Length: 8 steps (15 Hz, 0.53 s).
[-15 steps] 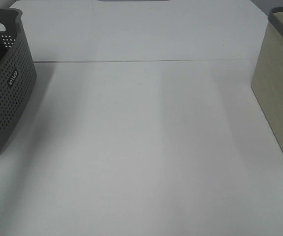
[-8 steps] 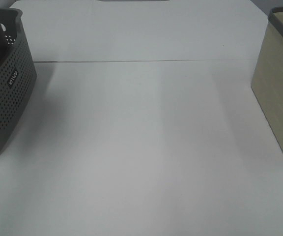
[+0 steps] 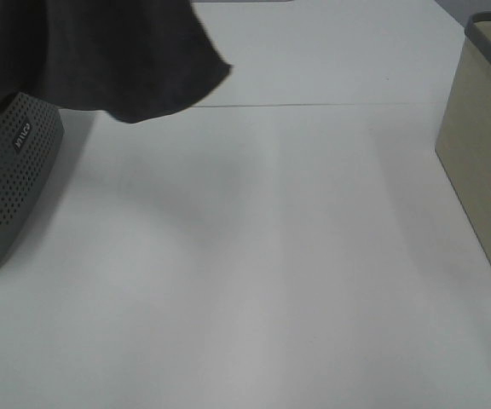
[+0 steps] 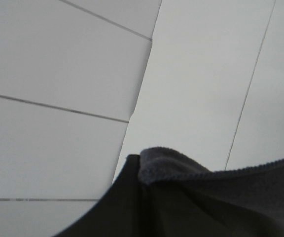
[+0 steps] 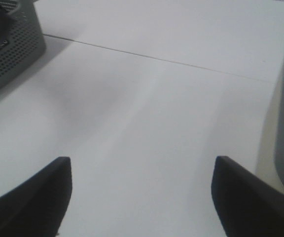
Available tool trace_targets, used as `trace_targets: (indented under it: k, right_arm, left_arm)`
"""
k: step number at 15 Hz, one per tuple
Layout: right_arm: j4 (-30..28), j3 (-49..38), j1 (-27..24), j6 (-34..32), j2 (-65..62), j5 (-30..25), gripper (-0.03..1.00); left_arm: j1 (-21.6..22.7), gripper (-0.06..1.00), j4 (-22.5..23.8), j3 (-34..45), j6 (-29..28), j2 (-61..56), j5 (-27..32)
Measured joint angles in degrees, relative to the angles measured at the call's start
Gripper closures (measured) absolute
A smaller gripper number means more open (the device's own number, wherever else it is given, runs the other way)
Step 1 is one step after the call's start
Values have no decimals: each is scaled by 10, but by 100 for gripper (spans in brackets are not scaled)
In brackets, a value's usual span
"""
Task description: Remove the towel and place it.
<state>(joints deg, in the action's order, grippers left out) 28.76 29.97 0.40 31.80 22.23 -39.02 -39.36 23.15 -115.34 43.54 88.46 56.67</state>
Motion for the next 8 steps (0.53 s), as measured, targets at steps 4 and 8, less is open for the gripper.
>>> trace_targets:
  k: [4, 8]
  right_arm:
    - [212, 0, 0, 304, 160, 78, 20]
    - [416, 30, 0, 592, 327, -31, 20]
  left_arm:
    - [-73, 94, 0, 0, -21, 17, -60]
    - [-107, 94, -9, 0, -22, 33, -64]
